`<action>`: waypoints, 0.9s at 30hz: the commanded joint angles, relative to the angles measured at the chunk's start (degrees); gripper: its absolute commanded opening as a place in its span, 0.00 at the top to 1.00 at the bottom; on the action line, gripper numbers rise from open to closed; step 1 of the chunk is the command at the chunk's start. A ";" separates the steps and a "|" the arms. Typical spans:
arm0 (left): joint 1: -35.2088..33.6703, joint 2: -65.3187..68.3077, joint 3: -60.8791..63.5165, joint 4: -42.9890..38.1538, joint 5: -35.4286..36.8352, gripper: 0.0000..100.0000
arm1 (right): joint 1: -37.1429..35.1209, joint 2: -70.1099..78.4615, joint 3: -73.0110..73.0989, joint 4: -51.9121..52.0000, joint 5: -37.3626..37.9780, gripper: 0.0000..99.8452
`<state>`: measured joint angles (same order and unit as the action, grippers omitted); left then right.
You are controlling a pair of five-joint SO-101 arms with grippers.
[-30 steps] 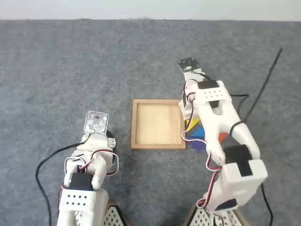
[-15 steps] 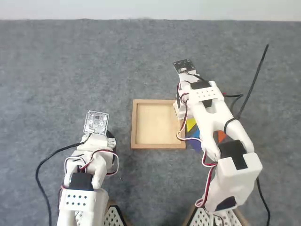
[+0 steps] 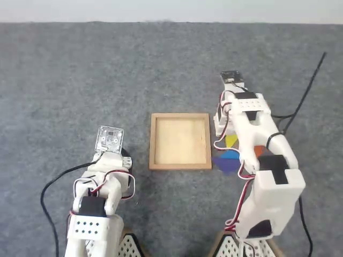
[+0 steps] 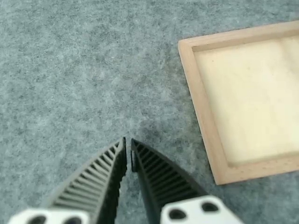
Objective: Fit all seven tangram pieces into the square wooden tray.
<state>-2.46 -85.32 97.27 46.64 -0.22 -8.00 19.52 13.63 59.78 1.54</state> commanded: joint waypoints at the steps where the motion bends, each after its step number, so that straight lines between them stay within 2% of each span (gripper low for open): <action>1: -0.26 -0.70 -0.48 0.09 0.26 0.98 | 2.95 -0.48 -1.41 0.57 1.41 0.70; 5: -0.26 -0.70 -0.48 0.09 0.26 0.98 | 1.89 -0.40 -1.41 0.92 4.66 0.70; 23: -0.26 -0.70 -0.48 0.09 0.26 0.98 | 1.80 -0.22 -1.41 2.42 3.43 0.70; 27: -0.26 -0.70 -0.48 0.09 0.26 0.98 | 1.54 -0.13 -1.32 2.51 7.12 0.70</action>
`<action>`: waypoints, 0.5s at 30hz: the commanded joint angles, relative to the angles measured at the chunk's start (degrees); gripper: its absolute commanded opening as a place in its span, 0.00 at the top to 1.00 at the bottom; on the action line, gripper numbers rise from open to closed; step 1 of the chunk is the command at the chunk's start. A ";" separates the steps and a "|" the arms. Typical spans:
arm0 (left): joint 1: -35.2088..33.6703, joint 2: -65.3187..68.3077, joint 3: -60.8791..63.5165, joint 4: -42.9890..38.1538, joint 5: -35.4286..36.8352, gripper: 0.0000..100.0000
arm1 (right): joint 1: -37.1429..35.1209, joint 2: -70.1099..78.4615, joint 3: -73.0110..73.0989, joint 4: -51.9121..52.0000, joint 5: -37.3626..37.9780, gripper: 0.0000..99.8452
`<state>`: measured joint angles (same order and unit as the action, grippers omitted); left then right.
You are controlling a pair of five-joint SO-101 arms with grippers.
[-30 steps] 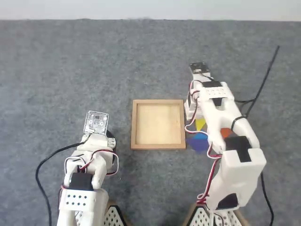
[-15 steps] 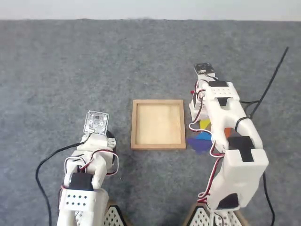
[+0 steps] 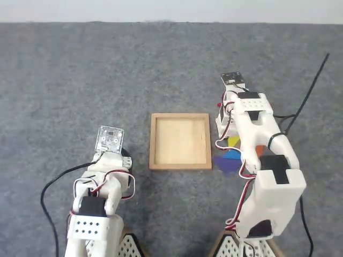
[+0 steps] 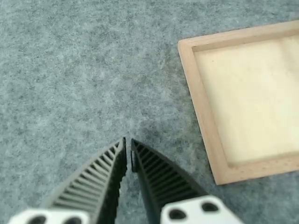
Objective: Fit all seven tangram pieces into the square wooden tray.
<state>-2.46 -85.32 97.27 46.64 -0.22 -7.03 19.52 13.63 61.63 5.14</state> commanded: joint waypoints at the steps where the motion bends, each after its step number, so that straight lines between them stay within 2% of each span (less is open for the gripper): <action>1: -0.26 -0.70 -0.48 0.09 0.26 0.98 | 0.66 -0.13 -1.32 0.57 3.34 0.70; 5: -0.26 -0.70 -0.48 0.09 0.26 0.98 | 0.66 -0.13 -1.32 0.57 3.34 0.71; 11: -0.26 -0.70 -0.48 0.09 0.26 0.98 | 0.66 -0.13 -1.23 -0.48 3.34 0.86; 15: -0.26 -0.70 -0.48 0.09 0.26 0.98 | 0.84 -0.31 -1.23 -0.48 3.34 0.86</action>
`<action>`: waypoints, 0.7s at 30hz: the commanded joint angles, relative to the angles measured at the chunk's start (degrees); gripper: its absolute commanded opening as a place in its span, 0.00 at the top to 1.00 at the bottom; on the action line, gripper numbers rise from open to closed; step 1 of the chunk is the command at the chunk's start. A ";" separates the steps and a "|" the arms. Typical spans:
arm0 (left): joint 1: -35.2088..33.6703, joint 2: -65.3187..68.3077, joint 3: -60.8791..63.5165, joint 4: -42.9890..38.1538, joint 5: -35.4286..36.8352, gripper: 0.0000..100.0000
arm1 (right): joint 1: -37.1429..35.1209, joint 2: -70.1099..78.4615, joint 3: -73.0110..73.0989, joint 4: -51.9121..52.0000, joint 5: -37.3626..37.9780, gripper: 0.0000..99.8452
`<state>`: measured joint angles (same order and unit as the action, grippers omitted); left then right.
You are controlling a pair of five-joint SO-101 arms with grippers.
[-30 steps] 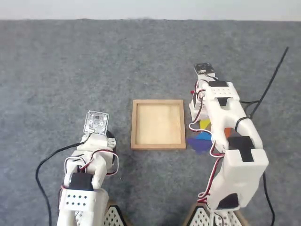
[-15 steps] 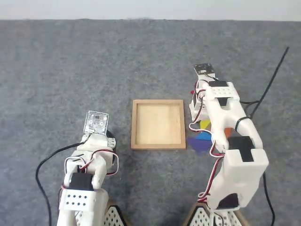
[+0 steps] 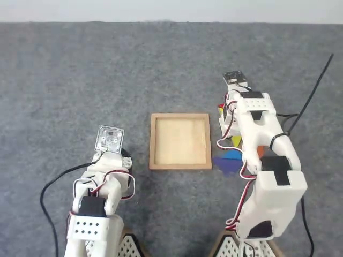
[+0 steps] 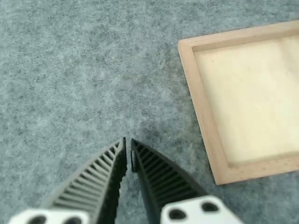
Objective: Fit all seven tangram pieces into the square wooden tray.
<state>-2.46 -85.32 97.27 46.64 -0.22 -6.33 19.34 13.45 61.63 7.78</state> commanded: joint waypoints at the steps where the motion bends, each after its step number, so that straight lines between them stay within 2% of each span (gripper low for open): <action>1: -0.26 -0.70 -0.48 0.09 0.26 0.98 | 0.22 -0.22 -1.05 -0.48 0.70 0.86; 11: -0.26 -0.70 -0.48 0.09 0.26 0.98 | 0.40 -1.27 -1.32 0.66 2.11 0.85; 15: -0.26 -0.70 -0.48 0.09 0.26 0.98 | 0.40 -5.76 -2.64 4.09 8.79 0.78; 18: -0.26 -0.70 -0.48 0.09 0.26 0.98 | 0.22 -7.34 -4.66 3.38 9.67 0.73; 21: -0.26 -0.70 -0.48 0.09 0.26 0.98 | -0.04 -5.93 -7.91 2.95 9.67 0.71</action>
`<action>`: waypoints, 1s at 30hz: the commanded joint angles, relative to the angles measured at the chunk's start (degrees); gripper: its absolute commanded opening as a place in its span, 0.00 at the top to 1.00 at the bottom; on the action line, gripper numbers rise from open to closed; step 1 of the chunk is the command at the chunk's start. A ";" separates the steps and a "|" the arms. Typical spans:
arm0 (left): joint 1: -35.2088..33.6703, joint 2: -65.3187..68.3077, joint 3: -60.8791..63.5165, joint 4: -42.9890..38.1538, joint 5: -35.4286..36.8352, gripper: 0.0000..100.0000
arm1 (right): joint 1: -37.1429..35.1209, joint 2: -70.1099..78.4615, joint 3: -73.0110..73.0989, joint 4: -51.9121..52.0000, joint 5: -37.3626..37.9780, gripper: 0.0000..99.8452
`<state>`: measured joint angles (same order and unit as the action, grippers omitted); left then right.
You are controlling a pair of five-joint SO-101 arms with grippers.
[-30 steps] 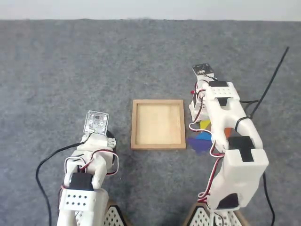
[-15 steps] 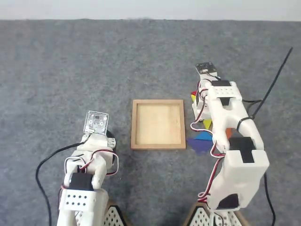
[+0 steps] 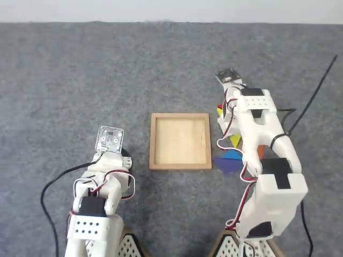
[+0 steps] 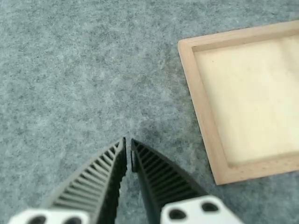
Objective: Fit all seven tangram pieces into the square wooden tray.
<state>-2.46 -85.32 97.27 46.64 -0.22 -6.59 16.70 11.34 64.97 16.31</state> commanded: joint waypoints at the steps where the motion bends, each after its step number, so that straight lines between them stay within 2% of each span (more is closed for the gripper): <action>1: -0.26 -0.70 -0.48 0.09 0.26 0.98 | 0.22 -2.33 -6.77 -0.22 1.14 0.71; 9: -0.26 -0.70 -0.48 0.09 0.26 0.98 | -0.31 8.75 -11.16 -0.75 5.45 0.71; 23: -0.26 -0.70 -0.48 0.09 0.26 0.98 | -0.57 10.33 -9.76 1.63 5.10 0.72; 28: -0.26 -0.70 -0.48 0.09 0.26 0.98 | -0.57 10.24 -9.41 2.07 3.16 0.84; 30: -0.26 -0.70 -0.48 0.09 0.26 0.98 | -0.57 10.24 -9.41 4.00 2.64 0.85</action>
<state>-2.46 -85.32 97.27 46.64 -0.22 -6.42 26.55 0.35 65.85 20.44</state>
